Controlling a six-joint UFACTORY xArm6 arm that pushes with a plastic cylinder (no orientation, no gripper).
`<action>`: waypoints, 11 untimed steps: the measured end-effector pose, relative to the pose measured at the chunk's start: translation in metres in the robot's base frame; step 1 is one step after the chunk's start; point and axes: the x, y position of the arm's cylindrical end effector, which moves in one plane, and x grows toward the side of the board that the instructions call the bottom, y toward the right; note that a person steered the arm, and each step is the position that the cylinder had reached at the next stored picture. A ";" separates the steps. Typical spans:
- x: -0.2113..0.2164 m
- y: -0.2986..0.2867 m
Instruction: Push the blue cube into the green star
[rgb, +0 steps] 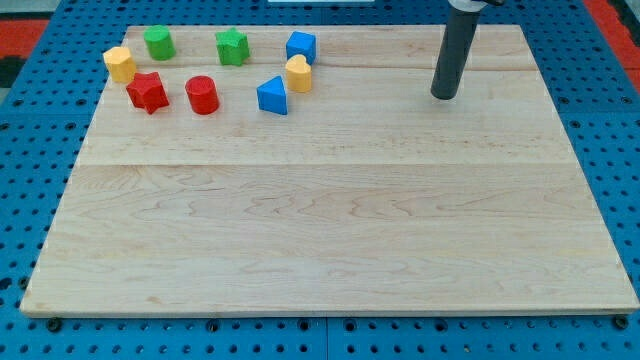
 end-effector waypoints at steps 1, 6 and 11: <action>0.000 0.000; -0.101 -0.218; -0.086 -0.226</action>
